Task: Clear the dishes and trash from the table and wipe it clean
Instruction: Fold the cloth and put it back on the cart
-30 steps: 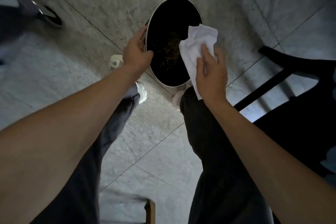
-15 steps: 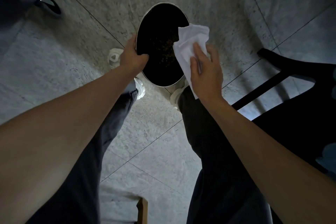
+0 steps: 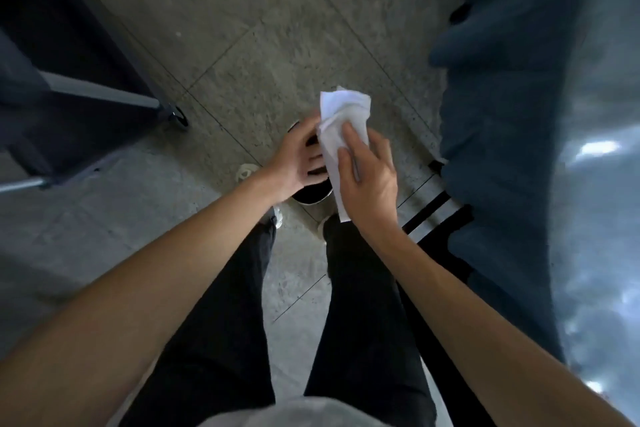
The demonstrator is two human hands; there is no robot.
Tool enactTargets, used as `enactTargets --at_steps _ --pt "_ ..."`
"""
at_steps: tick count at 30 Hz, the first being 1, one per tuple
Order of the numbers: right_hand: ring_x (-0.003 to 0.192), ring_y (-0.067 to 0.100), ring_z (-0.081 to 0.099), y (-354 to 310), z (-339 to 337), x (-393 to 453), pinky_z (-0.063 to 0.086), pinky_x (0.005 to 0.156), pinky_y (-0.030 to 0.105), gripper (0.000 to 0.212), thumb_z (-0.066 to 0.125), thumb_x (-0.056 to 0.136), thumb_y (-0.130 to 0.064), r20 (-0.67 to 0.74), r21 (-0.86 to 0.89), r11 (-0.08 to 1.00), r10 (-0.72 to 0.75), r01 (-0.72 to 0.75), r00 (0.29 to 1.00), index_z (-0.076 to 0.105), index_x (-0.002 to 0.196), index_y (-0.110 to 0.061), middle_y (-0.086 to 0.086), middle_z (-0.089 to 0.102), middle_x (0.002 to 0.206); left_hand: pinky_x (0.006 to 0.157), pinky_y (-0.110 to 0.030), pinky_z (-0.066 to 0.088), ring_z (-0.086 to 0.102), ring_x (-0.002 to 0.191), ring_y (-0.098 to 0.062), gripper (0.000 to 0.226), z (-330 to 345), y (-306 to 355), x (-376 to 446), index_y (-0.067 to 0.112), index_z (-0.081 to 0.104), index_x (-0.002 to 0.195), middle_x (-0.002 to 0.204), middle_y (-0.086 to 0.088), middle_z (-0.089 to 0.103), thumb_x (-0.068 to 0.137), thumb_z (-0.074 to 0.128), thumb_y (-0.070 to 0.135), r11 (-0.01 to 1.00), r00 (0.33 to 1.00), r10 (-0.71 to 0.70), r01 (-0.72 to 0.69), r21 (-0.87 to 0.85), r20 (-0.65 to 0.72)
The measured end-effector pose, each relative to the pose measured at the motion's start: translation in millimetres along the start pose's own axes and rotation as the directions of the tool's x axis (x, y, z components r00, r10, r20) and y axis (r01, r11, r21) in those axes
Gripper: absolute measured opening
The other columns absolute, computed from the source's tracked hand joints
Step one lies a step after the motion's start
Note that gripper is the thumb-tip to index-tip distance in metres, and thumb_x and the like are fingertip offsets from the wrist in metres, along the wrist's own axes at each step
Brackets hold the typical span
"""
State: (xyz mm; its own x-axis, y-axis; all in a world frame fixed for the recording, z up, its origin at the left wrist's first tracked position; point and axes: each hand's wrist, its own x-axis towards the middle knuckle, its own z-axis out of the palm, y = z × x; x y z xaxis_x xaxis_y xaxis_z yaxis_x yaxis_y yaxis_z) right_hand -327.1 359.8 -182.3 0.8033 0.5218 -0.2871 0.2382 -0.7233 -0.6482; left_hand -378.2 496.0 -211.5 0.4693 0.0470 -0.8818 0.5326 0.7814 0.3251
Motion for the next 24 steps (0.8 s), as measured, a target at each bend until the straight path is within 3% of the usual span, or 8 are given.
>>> enactTargets --at_steps 3,5,8,10,15,18,20,24 --pt "0.107 -0.01 0.046 -55.4 -41.7 -9.7 0.048 0.08 0.021 0.037 0.057 0.104 -0.026 -0.029 0.089 0.996 -0.014 0.016 0.999 0.062 0.141 -0.025 -0.003 0.051 0.143 0.068 -0.032 0.055 0.068 0.077 -0.014 0.058 15.8 23.0 -60.5 0.018 0.069 0.118 0.089 0.002 0.07 0.095 0.045 0.066 0.994 0.991 0.104 -0.1 -0.05 0.089" --pt "0.114 -0.003 0.052 -85.9 -66.8 -15.1 0.052 0.085 0.026 0.04 0.059 0.102 -0.029 -0.062 0.114 0.991 -0.064 0.07 0.996 0.06 0.142 -0.024 -0.001 0.05 0.144 0.072 -0.033 0.055 0.068 0.082 -0.014 0.067 21.5 38.8 -97.6 0.013 0.062 0.135 0.096 0.001 0.07 0.097 0.042 0.065 0.979 0.972 0.201 -0.194 -0.067 0.122" --pt "0.131 0.011 0.052 -125.0 -96.4 -21.6 0.046 0.094 0.021 0.047 0.057 0.101 -0.038 -0.061 0.113 0.988 -0.103 0.109 0.993 0.057 0.146 -0.027 -0.003 0.047 0.151 0.084 -0.039 0.056 0.068 0.101 -0.023 0.06 27.9 69.7 -143.2 0.013 0.059 0.137 0.112 -0.007 0.07 0.094 0.058 0.055 0.951 0.941 0.303 -0.309 0.015 0.15" --pt "0.135 0.01 0.05 -148.3 -112.6 -27.2 0.041 0.099 0.012 0.046 0.06 0.102 -0.035 -0.062 0.161 0.978 -0.122 0.131 0.991 0.056 0.148 -0.029 -0.005 0.048 0.153 0.077 -0.036 0.058 0.07 0.1 -0.024 0.051 29.7 89.9 -167.7 0.014 0.062 0.132 0.111 -0.007 0.072 0.09 0.07 0.042 0.919 0.919 0.375 -0.386 0.083 0.12" --pt "0.087 0.009 0.071 -199.1 -139.6 -34.8 0.057 0.074 0.02 0.055 0.068 0.098 -0.025 -0.097 0.369 0.923 -0.074 0.105 0.992 0.048 0.148 -0.035 -0.011 0.067 0.127 0.083 -0.044 0.061 0.074 0.099 -0.03 0.035 26.0 130.6 -213.7 0.013 0.07 0.114 0.107 -0.009 0.077 0.082 0.083 0.022 0.837 0.846 0.533 -0.529 0.141 0.007" --pt "0.095 0.01 0.075 -227.3 -149.4 -30.4 0.06 0.075 0.022 0.055 0.072 0.097 -0.023 0.06 0.591 0.804 0.038 -0.067 0.997 0.049 0.147 -0.025 -0.003 0.071 0.123 0.084 -0.041 0.061 0.076 0.094 -0.027 0.023 14.0 148.0 -230.2 0.013 0.074 0.102 0.1 -0.009 0.079 0.081 0.083 0.016 0.787 0.804 0.595 -0.586 0.194 0.016" --pt "0.106 0.023 0.074 -240.7 -152.8 -23.9 0.063 0.083 0.035 0.038 0.07 0.099 -0.019 0.247 0.714 0.665 0.051 -0.217 0.968 0.062 0.136 -0.013 0.008 0.076 0.118 0.082 -0.035 0.061 0.076 0.091 -0.022 0.019 4.0 160.3 -242.1 0.012 0.075 0.1 0.098 -0.008 0.079 0.082 0.082 0.016 0.754 0.782 0.621 -0.613 0.234 0.048" --pt "0.108 0.032 0.074 -261.6 -154.2 -12.2 0.058 0.095 0.058 0.032 0.075 0.094 -0.022 0.332 0.685 0.697 -0.037 -0.213 0.943 0.069 0.123 -0.009 0.011 0.077 0.116 0.081 -0.035 0.06 0.075 0.096 -0.025 0.025 -20.5 180.5 -258.9 0.005 0.073 0.109 0.104 -0.01 0.078 0.086 0.078 0.014 0.715 0.747 0.661 -0.657 0.241 0.076"
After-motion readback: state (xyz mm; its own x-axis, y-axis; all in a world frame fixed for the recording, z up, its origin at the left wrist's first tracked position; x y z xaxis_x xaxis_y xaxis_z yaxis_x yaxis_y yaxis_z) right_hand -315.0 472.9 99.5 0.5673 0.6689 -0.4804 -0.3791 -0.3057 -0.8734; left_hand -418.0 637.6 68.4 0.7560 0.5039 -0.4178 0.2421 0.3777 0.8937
